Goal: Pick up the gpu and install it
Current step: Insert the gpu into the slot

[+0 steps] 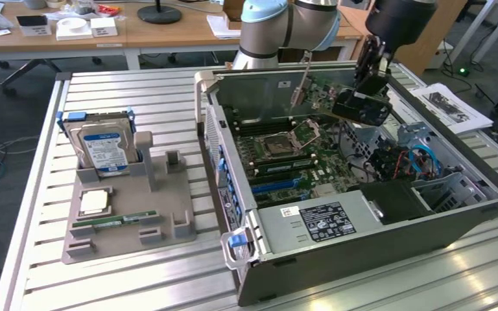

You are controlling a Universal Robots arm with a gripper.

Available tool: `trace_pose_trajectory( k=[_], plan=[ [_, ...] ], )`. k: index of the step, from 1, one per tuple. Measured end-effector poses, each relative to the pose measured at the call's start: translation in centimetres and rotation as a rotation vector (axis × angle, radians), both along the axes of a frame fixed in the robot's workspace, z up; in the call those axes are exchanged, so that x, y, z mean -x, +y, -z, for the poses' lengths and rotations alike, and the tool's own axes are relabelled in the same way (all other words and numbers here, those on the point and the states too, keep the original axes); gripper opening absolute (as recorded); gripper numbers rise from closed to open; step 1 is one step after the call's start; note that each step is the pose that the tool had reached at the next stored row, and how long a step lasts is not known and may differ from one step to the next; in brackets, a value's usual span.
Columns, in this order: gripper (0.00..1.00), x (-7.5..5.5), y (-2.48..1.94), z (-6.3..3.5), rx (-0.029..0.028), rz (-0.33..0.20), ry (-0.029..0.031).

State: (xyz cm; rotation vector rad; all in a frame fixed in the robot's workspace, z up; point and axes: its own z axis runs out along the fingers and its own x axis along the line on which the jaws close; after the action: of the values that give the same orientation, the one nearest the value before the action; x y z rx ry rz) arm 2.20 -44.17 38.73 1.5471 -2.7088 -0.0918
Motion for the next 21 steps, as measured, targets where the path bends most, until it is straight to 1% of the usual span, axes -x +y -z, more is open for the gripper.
trace_pose_trajectory(
  k=[21],
  plan=[
    [0.27,0.00,0.00,0.13,0.0001,-0.383,0.0000]
  ],
)
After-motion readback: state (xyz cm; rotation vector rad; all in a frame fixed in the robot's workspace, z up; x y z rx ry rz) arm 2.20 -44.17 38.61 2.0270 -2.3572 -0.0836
